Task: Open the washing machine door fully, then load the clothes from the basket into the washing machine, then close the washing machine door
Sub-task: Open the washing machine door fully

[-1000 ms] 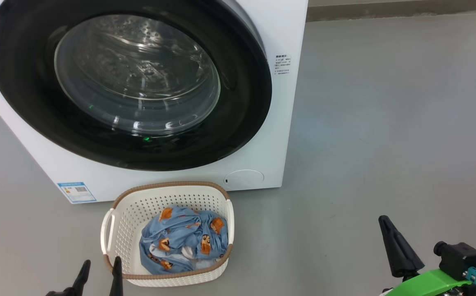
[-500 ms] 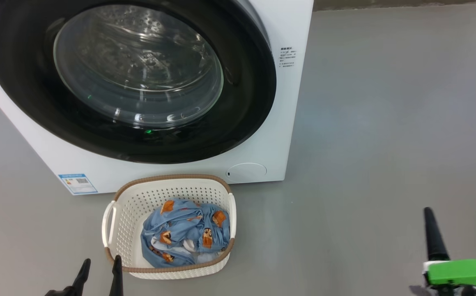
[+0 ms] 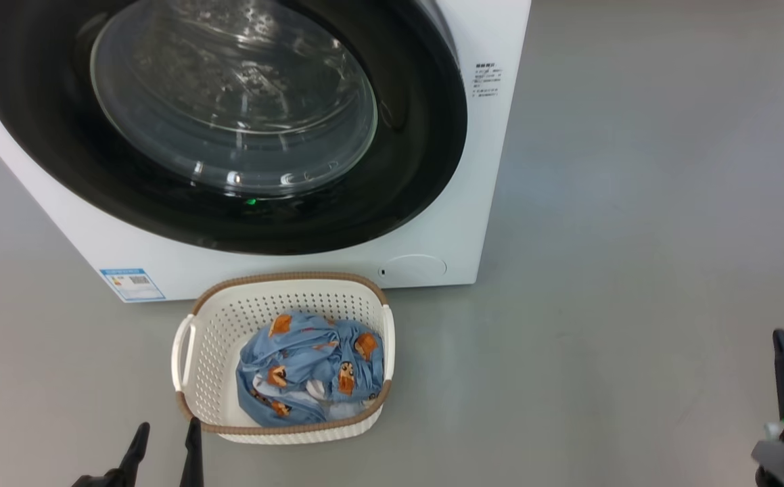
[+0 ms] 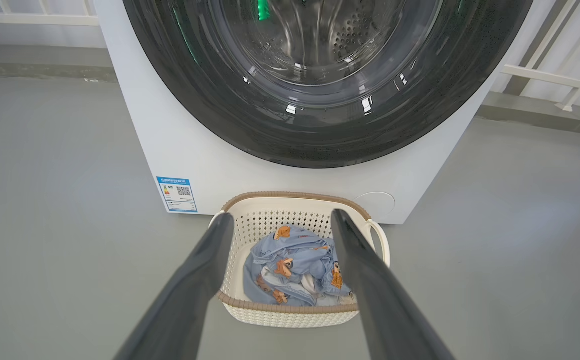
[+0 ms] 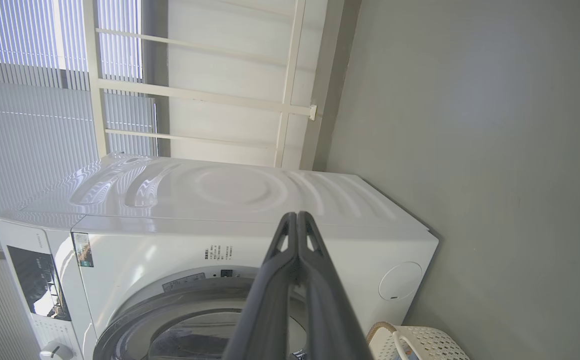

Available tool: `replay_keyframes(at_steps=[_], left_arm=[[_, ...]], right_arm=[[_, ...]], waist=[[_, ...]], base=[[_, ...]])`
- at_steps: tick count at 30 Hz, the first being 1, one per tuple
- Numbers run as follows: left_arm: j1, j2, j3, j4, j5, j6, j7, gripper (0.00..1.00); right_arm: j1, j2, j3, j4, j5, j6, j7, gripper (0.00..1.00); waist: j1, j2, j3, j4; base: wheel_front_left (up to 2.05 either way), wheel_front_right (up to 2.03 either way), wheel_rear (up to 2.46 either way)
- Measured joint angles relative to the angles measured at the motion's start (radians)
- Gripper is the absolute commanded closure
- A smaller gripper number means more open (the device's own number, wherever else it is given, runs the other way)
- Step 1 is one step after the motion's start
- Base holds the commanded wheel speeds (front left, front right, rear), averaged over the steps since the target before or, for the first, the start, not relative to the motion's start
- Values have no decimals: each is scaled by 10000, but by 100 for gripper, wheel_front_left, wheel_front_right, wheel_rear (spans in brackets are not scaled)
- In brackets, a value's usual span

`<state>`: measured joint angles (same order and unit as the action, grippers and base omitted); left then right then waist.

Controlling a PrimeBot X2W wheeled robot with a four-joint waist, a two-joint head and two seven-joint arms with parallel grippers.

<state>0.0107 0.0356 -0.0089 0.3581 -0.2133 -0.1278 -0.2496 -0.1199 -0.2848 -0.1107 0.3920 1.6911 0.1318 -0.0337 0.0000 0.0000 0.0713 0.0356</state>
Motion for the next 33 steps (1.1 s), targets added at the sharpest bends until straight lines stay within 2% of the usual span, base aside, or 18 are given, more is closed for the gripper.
replay_keyframes(at_steps=[5, 12, 25, 33], left_arm=[[-6, 44, -27, -84, 0, 0, 0, 0], [-64, 274, -65, -113, 0, 0, 0, 0], [-434, 349, 121, -353, -58, 0, 0, 0], [-584, 336, 244, -570, -56, 0, 0, 0]], right_arm=[[-603, -17, -769, 334, 410, 0, 1216, 100], [-1451, -54, -1513, 761, 416, 0, 2495, 100], [-3940, -313, -2581, 598, -6, 0, 3965, 100], [-5257, -301, -2535, 362, -316, 0, 4631, 100]], waist=[[0, 0, 270, 7], [0, 0, 713, 13], [0, 0, 1958, 174], [0, 0, 2719, 400]], base=[[0, 0, 0], [0, 0, 0], [0, 0, 0], [0, 0, 0]])
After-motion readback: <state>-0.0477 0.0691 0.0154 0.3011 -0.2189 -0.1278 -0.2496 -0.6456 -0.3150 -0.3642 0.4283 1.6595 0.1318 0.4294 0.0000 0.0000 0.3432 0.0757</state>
